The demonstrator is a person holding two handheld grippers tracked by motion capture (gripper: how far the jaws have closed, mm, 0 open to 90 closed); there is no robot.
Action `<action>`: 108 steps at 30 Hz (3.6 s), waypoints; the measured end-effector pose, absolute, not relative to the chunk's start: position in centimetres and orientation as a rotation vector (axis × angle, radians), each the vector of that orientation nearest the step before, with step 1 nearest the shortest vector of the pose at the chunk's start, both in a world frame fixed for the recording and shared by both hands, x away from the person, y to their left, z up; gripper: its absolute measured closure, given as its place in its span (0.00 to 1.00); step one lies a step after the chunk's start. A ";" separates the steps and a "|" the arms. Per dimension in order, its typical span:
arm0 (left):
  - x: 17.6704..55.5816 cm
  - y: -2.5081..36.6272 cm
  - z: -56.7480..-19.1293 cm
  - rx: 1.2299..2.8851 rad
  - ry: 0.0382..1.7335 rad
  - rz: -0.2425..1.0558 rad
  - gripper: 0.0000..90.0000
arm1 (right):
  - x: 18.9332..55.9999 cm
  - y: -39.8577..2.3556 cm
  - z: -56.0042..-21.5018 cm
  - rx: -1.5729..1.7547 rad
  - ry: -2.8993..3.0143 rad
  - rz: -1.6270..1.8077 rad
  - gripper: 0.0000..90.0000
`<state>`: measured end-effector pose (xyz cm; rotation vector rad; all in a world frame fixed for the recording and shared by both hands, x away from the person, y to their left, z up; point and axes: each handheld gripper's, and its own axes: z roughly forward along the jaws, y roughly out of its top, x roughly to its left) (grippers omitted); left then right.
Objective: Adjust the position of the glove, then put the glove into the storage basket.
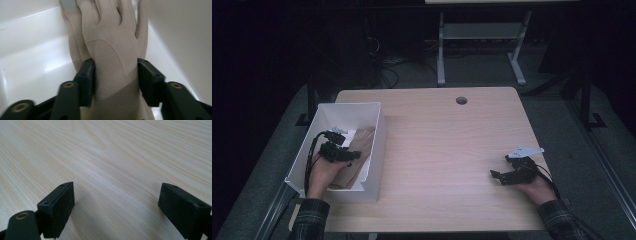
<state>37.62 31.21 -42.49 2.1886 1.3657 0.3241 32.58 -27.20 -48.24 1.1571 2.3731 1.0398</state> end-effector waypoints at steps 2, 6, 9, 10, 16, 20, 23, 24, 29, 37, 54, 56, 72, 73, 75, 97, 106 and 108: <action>37.7 31.2 -42.6 2.184 1.378 0.320 0.48 | 32.6 -27.2 -48.2 1.157 2.373 1.040 0.14; 37.8 31.2 -42.6 2.177 1.388 0.361 0.32 | 32.6 -27.2 -48.2 1.157 2.374 1.039 0.14; 37.8 31.3 -42.3 2.147 1.395 0.383 0.24 | 32.6 -27.2 -48.2 1.157 2.373 1.040 0.14; 37.8 31.3 -42.2 2.149 1.392 0.385 0.22 | 32.6 -27.2 -48.2 1.157 2.373 1.039 0.14; 37.8 31.2 -40.7 2.106 1.378 0.381 0.20 | 32.6 -27.2 -48.2 1.157 2.373 1.039 0.14; 37.7 30.6 -38.9 2.096 1.344 0.394 0.20 | 32.6 -27.2 -48.2 1.157 2.373 1.040 0.14; 37.6 30.0 -37.4 2.085 1.315 0.412 0.20 | 32.6 -27.2 -48.2 1.157 2.373 1.040 0.14; 37.7 29.7 -36.7 2.086 1.299 0.412 0.20 | 32.6 -27.2 -48.2 1.157 2.373 1.040 0.14; 37.7 28.5 -34.3 2.075 1.258 0.423 0.20 | 32.6 -27.2 -48.2 1.156 2.374 1.041 0.14; 37.3 26.1 -31.7 2.053 1.161 0.387 0.20 | 32.6 -27.2 -48.2 1.154 2.374 1.041 0.14; 36.9 19.1 -30.2 2.065 1.001 0.312 0.20 | 32.6 -27.2 -48.3 1.147 2.377 1.044 0.14; 36.9 18.0 -30.2 2.074 0.984 0.301 0.20 | 32.6 -27.2 -48.3 1.145 2.376 1.051 0.14; 36.1 10.5 -33.4 2.131 0.892 0.210 0.20 | 32.6 -27.2 -48.3 1.135 2.382 1.046 0.14; 36.0 10.0 -34.0 2.138 0.885 0.208 0.20 | 32.6 -27.2 -48.3 1.135 2.382 1.046 0.14; 35.8 9.4 -35.0 2.134 0.888 0.195 0.20 | 32.6 -27.2 -48.3 1.134 2.383 1.047 0.14; 33.9 8.0 -43.7 2.222 0.818 0.208 0.20 | 32.6 -27.2 -48.3 1.131 2.385 1.047 0.14; 33.3 8.2 -46.4 2.269 0.797 0.216 0.20 | 32.6 -27.1 -48.2 1.133 2.387 1.048 0.14; 33.3 8.2 -46.8 2.274 0.785 0.221 0.20 | 32.6 -27.1 -48.2 1.133 2.386 1.048 0.14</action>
